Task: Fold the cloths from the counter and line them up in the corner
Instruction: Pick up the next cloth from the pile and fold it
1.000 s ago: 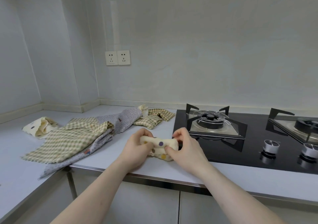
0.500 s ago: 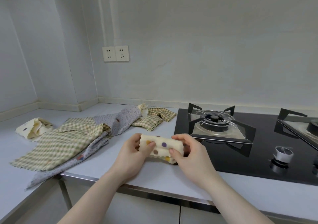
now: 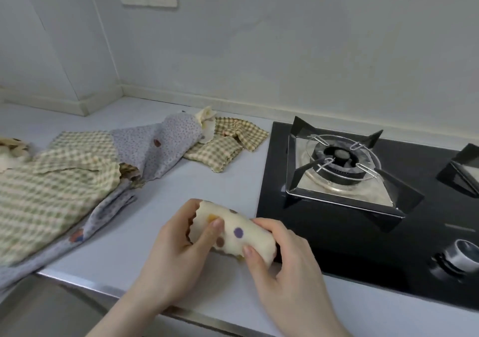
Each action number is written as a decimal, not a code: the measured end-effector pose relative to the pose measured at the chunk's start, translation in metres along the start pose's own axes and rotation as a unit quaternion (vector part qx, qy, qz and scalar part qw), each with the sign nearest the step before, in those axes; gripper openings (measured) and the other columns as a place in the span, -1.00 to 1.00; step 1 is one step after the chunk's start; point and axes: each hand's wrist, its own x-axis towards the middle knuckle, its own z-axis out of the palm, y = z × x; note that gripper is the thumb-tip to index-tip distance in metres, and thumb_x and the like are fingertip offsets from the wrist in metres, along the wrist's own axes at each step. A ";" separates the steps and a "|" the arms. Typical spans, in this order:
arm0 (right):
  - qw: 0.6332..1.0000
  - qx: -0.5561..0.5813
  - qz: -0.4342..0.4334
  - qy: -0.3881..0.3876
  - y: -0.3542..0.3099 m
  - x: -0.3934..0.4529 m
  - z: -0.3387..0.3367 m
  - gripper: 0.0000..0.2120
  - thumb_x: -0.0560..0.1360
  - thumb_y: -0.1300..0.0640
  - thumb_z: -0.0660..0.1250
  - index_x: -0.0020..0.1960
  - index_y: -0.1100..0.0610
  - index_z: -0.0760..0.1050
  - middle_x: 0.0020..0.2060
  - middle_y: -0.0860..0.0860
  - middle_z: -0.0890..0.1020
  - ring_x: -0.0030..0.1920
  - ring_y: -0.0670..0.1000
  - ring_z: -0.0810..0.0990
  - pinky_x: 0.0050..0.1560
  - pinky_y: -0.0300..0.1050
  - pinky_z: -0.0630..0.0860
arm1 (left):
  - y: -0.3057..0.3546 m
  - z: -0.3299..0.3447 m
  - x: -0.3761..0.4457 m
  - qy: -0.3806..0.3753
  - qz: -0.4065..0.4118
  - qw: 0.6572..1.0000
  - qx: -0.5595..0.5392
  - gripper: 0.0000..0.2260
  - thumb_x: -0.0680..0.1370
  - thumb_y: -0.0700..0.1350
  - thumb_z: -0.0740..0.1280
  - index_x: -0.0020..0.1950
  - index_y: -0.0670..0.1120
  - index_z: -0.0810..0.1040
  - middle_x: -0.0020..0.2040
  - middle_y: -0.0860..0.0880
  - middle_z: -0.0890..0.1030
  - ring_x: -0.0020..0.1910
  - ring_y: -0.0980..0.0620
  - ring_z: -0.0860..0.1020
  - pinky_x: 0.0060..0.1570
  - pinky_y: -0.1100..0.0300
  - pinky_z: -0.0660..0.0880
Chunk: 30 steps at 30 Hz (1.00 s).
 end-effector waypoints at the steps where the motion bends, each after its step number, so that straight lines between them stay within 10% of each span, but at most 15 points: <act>1: 1.000 0.006 0.017 -0.004 -0.003 0.000 -0.003 -0.67 0.50 -0.30 0.24 0.25 -0.34 0.42 0.04 -0.31 0.56 0.14 -0.19 0.46 0.08 -0.32 0.42 | 0.003 -0.001 -0.001 -0.007 -0.014 1.000 -0.015 -0.84 0.63 -0.04 0.38 -0.05 -0.11 0.54 -0.24 -0.09 0.63 -0.29 0.03 0.58 -0.30 0.21 0.47; 12: 0.945 0.188 0.267 -0.040 -0.094 0.001 -0.089 -0.80 0.51 0.13 0.49 0.02 -0.16 0.61 -0.09 -0.14 0.72 -0.03 -0.13 0.68 -0.06 -0.25 0.59 | 0.107 -0.036 -0.014 -0.077 -0.219 0.972 -0.039 -0.83 0.55 -0.06 0.50 -0.10 -0.12 0.58 -0.25 -0.01 0.70 -0.24 -0.01 0.63 -0.25 0.14 0.53; 18: 0.920 0.245 0.305 0.034 -0.149 -0.044 -0.197 -0.77 0.53 0.16 0.50 0.17 0.02 0.62 -0.01 -0.06 0.75 -0.02 -0.01 0.73 0.00 -0.09 0.66 | 0.222 -0.042 -0.018 -0.183 -0.162 0.968 -0.047 -0.64 0.59 -0.02 0.46 -0.21 -0.19 0.39 -0.44 -0.04 0.43 -0.46 0.04 0.42 -0.41 0.29 0.36; 30: 0.848 0.295 0.370 0.238 -0.129 -0.112 -0.371 -0.82 0.58 0.15 0.43 0.17 0.04 0.63 0.01 -0.06 0.75 -0.04 -0.06 0.72 -0.02 -0.13 0.63 | 0.367 0.085 -0.011 -0.387 0.009 0.921 -0.049 -0.95 0.63 -0.07 0.40 0.09 0.02 0.60 -0.10 -0.07 0.70 -0.13 -0.10 0.64 -0.03 -0.04 0.63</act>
